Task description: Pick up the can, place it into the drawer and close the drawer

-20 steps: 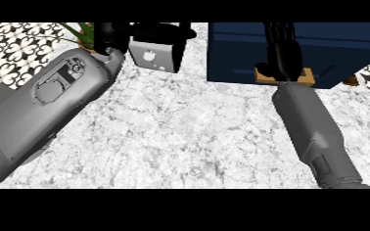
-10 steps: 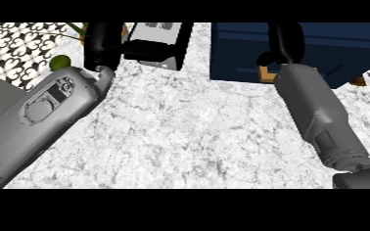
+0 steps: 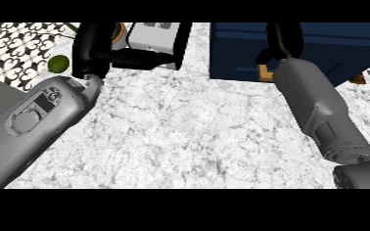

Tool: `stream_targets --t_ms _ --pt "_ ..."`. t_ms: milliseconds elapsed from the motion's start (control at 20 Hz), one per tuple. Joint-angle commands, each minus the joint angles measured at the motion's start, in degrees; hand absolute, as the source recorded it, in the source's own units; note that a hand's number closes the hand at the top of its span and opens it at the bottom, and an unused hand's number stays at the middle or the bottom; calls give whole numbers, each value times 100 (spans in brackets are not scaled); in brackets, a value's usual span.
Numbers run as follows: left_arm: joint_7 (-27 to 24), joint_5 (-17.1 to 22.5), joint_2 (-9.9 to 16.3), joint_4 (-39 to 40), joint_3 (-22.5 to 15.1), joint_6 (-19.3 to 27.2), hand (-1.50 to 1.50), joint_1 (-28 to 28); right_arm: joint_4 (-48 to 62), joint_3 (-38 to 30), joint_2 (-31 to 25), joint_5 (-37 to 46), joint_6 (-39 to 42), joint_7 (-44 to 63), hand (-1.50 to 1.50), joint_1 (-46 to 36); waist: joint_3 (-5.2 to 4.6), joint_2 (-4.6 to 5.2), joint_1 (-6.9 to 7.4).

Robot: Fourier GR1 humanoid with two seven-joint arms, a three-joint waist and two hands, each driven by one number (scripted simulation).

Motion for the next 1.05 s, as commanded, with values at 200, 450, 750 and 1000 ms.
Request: stream_targets --t_ms 200,450,750,1000 --pt "-66 -37 10 -198 21 -40 -150 329 -257 -993 443 -1265 208 -969 -150 -401 25 0 120" --pt "-181 -83 39 -259 60 -60 -150 541 -366 -1491 577 -1859 598 -1314 -150 -663 15 -35 54" --pt "-244 -142 47 -309 183 36 -150 738 -461 -2320 711 -2899 1316 -1843 -150 -673 10 -72 -120" --pt "-281 -249 -9 -304 334 4 -150 831 -353 -2439 839 -3099 1301 -2141 -150 -606 0 -63 -190"
